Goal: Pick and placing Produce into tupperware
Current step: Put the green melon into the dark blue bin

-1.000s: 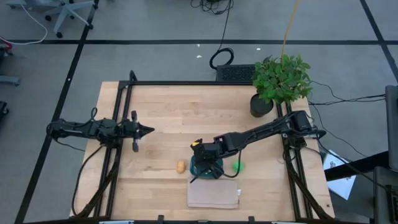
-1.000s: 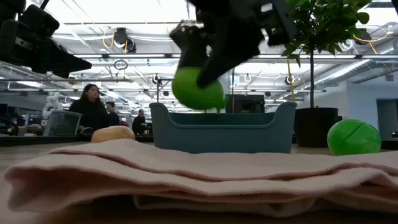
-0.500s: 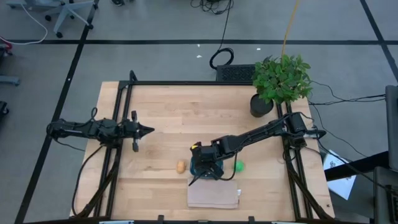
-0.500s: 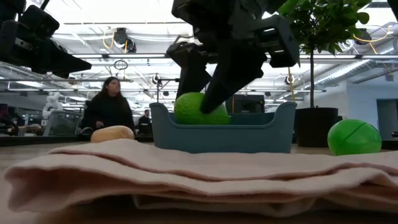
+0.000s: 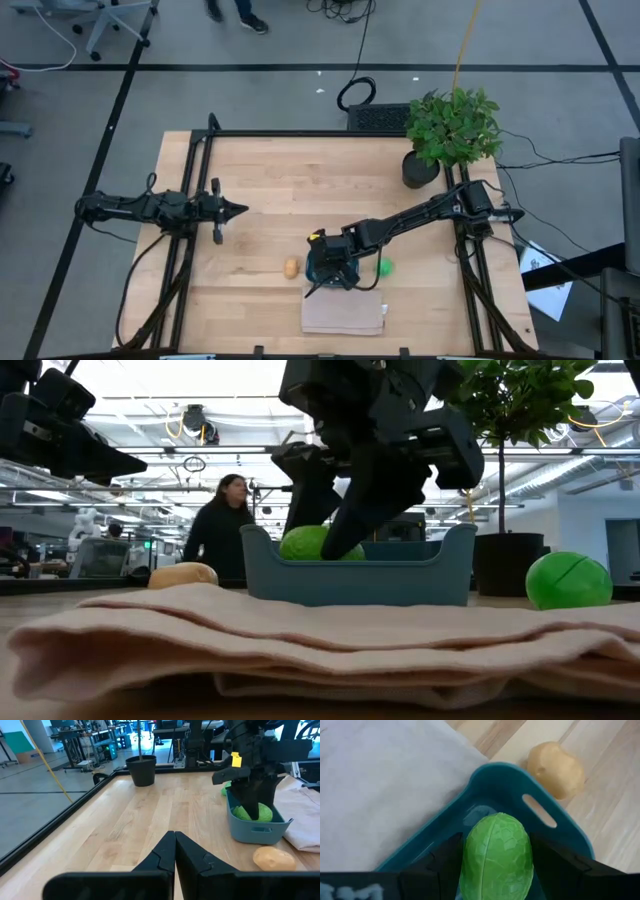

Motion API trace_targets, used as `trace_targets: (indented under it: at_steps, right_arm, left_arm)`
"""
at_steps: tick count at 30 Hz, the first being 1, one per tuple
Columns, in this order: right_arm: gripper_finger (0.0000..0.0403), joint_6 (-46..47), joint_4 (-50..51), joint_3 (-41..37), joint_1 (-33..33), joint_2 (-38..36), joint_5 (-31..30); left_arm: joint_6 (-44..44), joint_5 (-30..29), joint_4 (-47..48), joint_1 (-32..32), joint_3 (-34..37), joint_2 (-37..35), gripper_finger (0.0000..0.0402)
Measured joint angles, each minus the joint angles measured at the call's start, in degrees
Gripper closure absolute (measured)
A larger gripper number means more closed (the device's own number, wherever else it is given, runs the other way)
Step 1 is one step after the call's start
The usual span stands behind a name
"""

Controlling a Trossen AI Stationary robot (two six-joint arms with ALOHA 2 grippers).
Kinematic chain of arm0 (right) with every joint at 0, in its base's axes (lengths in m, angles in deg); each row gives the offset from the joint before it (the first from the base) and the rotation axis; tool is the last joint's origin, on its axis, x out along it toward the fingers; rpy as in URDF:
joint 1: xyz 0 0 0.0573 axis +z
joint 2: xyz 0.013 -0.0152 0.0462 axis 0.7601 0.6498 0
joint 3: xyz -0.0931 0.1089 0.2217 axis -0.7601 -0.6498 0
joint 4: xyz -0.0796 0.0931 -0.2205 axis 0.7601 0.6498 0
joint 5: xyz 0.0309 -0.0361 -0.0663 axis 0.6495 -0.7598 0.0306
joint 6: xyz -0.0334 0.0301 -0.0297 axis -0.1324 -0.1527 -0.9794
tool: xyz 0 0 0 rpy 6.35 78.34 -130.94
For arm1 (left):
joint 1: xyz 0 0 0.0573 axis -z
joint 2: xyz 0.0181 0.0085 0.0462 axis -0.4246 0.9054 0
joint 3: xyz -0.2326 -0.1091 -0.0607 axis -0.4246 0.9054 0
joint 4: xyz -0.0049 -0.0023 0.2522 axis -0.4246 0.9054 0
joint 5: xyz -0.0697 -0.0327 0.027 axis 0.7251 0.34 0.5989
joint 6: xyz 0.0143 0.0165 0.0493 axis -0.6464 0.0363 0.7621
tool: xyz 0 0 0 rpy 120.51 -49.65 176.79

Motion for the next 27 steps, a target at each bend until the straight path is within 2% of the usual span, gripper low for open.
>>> trace_targets:
  at_steps: [17, 27]
  right_arm:
    - [0.0199, -1.91, -0.49, -0.21, -0.21, 0.00, 0.02]
    - [0.0199, 6.57, -2.19, -0.23, -1.59, 0.00, 0.06]
  left_arm:
    - [0.20, 0.00, 0.00, 0.01, 0.00, 0.00, 0.0392]
    - [0.23, 0.00, -0.01, -0.01, 0.00, 0.01, 0.0392]
